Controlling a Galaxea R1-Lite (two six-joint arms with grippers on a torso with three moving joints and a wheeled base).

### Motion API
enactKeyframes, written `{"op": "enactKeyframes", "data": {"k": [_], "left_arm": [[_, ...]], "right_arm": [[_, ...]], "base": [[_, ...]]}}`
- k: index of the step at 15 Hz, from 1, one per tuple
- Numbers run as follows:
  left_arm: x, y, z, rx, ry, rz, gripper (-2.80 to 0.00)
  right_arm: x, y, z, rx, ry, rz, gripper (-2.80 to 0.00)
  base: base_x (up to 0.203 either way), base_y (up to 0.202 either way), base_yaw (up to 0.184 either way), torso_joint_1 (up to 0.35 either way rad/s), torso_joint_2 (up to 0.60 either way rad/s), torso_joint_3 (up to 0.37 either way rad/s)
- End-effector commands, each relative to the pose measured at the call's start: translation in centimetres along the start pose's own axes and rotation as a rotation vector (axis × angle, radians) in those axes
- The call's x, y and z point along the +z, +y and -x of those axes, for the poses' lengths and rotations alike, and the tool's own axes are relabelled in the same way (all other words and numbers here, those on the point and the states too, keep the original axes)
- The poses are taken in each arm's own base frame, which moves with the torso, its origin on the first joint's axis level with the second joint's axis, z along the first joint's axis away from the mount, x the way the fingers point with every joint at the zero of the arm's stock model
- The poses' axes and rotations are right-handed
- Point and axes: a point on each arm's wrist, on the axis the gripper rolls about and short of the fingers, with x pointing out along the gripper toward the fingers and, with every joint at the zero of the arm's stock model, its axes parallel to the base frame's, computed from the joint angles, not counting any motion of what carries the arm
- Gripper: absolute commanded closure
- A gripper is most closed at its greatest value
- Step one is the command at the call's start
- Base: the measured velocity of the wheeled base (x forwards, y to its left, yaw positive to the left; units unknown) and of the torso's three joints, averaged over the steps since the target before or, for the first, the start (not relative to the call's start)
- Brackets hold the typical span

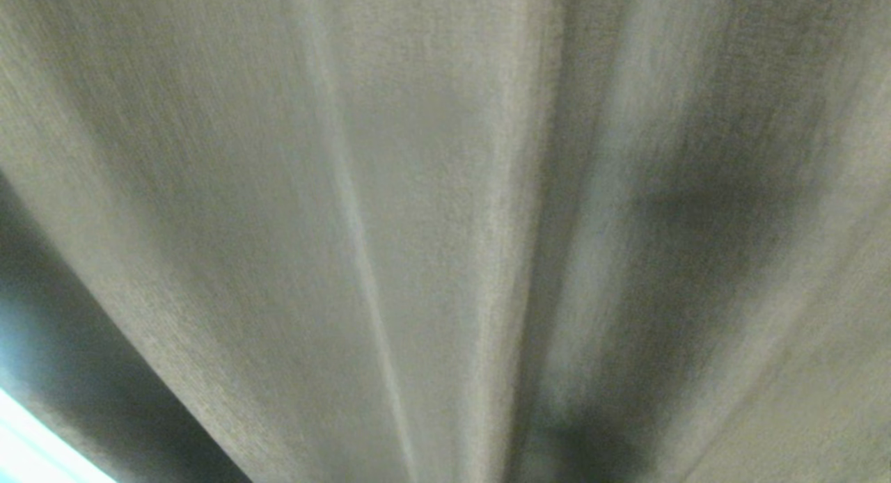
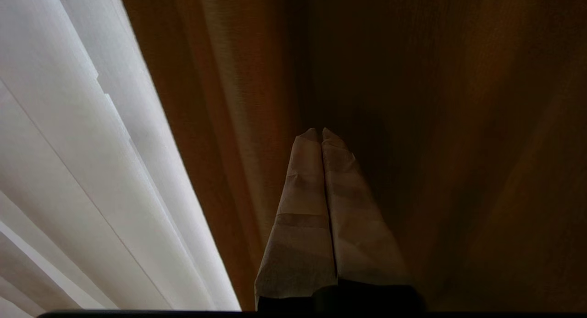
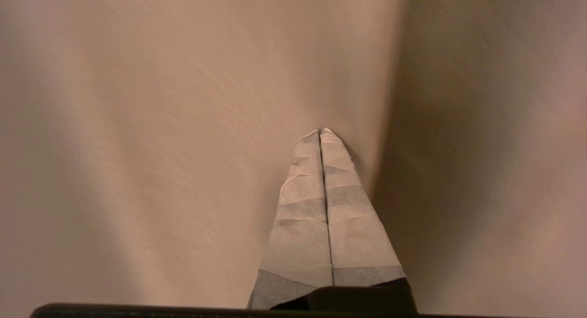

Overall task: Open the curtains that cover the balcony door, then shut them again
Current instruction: Close the outer curtains on both sides

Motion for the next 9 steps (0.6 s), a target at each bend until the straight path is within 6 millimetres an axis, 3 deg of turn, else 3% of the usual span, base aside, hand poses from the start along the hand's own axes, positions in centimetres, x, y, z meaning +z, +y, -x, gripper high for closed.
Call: {"op": "enactKeyframes", "data": {"k": [1, 3, 6, 8, 9], "left_arm": [[0.0, 0.0, 0.0, 0.000, -0.001, -0.001, 0.00], [0.0, 0.0, 0.0, 0.001, 0.001, -0.001, 0.00], [0.0, 0.0, 0.0, -0.001, -0.001, -0.001, 0.00], [0.0, 0.0, 0.0, -0.001, -0.001, -0.001, 0.00], [0.0, 0.0, 0.0, 0.001, -0.001, -0.001, 0.00]], "right_arm": [[-0.8, -0.1, 0.0, -0.039, 0.027, 0.008, 0.00], [-2.5, -0.1, 1.0, -0.034, 0.039, 0.010, 0.00], [-7.8, 0.1, 4.1, 0.009, 0.064, 0.046, 0.00], [-11.4, 0.3, 4.8, 0.071, 0.104, 0.091, 0.00], [-12.2, 0.4, 4.9, 0.094, 0.108, 0.101, 0.00]], "base": [[0.000, 0.000, 0.000, 0.000, 0.00, 0.000], [0.000, 0.000, 0.000, 0.000, 0.00, 0.000], [0.000, 0.000, 0.000, 0.000, 0.00, 0.000], [0.000, 0.000, 0.000, 0.000, 0.00, 0.000], [0.000, 0.000, 0.000, 0.000, 0.00, 0.000]]}}
